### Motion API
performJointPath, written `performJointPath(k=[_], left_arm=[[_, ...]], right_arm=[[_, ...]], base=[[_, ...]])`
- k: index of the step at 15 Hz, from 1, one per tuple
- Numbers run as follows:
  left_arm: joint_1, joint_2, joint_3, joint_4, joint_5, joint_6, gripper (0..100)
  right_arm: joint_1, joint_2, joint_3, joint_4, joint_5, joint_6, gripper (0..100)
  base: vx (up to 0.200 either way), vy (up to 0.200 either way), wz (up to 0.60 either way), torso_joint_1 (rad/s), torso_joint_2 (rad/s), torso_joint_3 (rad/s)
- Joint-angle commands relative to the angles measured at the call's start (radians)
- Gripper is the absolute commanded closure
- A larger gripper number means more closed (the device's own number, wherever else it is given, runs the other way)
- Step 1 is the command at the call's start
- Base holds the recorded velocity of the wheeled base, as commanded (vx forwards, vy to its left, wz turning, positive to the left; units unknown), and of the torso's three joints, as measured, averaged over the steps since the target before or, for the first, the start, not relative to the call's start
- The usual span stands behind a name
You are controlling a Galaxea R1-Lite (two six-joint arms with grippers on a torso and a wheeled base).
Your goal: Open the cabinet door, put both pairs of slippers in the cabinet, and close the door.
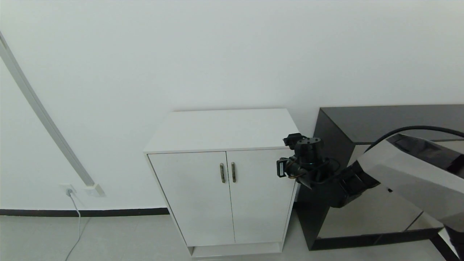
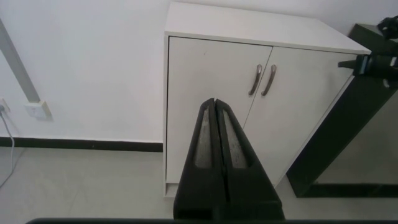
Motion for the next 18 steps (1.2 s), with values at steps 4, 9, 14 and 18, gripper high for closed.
performJointPath(k=[4, 9, 14, 18], left_arm=[[0.000, 0.001, 0.000, -0.001, 0.000, 0.000, 100], [0.000, 0.001, 0.000, -0.001, -0.001, 0.000, 100], [0.000, 0.001, 0.000, -0.001, -0.001, 0.000, 100], [0.000, 0.001, 0.000, -0.001, 0.000, 0.000, 100]], right_arm=[[-0.050, -0.270, 0.299, -0.045, -0.071, -0.021, 100], [-0.101, -0.465, 0.618, -0.139, -0.125, -0.041, 100], [-0.158, -0.609, 0.890, -0.264, -0.163, -0.084, 100], [-0.188, -0.735, 1.060, -0.287, -0.163, -0.085, 100]], base=[[0.000, 0.000, 0.00, 0.000, 0.00, 0.000], [0.000, 0.000, 0.00, 0.000, 0.00, 0.000], [0.000, 0.000, 0.00, 0.000, 0.00, 0.000], [0.000, 0.000, 0.00, 0.000, 0.00, 0.000]])
